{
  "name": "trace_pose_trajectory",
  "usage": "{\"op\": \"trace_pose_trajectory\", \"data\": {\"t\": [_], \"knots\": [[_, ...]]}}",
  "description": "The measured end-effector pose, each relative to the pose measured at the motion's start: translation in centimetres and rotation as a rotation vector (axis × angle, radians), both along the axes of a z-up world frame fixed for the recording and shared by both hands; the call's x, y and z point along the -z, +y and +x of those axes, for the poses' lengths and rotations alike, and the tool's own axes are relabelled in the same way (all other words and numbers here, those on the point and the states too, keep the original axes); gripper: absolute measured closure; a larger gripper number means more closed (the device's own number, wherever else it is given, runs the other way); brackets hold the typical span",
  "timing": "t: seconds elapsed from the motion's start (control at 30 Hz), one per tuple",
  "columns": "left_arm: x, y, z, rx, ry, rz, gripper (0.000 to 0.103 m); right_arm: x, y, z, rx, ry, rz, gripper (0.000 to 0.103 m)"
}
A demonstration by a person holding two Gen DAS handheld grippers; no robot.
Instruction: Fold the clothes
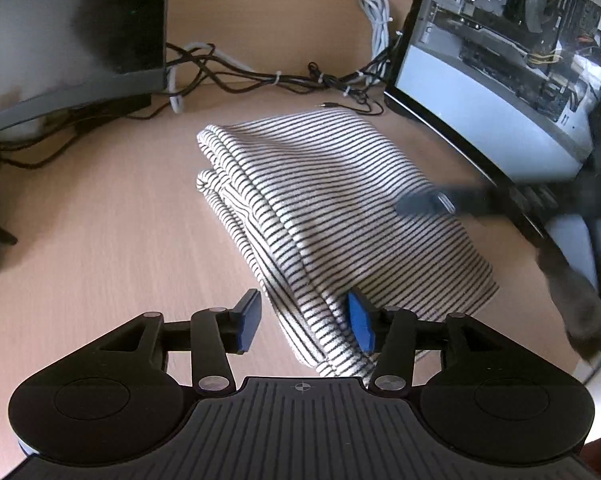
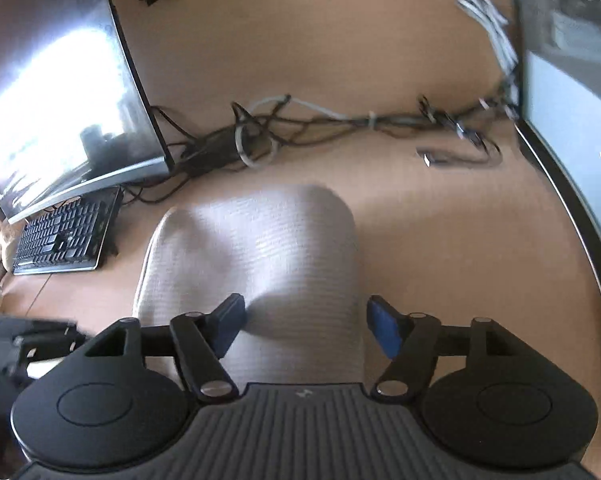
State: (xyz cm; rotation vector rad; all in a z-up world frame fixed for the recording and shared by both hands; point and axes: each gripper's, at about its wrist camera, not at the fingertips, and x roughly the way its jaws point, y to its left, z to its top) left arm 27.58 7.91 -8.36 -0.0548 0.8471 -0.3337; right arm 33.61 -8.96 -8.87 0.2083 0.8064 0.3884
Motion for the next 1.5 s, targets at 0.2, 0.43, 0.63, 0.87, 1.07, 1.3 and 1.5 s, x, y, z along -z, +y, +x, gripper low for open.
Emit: {"op": "trace_pose_trajectory", "data": {"t": [0.2,0.43,0.63,0.87,1.07,1.3,1.5], "knots": [[0.3,2.0,0.6,-0.01,0.021,-0.161,0.055,1.1,0.5,-5.3,-0.02,-0.001,-0.001,0.041],[-1.5,3.1,1.9,-0.014,0.005,-0.153,0.037,0.9,1.6,-7.7,-0.067,-0.038,-0.105,0.042],[-0.2,2.6,4.8,0.031,0.093,-0.144,0.036,0.7,0.6,-7.3,-0.051,-0.023,-0.033,0.035],[0.8,2.8,5.4,0.119,0.163,-0.194,0.042,1.0,-2.9,-4.2,0.076,0.029,0.222,0.026],[0.3,-0.9,10.4,0.185,0.124,-0.179,0.042,1.3,-2.4,-1.9,0.154,-0.003,0.079,0.042],[0.5,-1.8,16.9,0.171,0.061,-0.156,0.042,0.9,-3.1,5.6,0.245,-0.013,-0.001,0.042],[-1.4,-0.4,15.6,0.157,0.022,-0.151,0.042,-1.8,-1.4,7.6,0.213,-0.107,-0.052,0.039]]}}
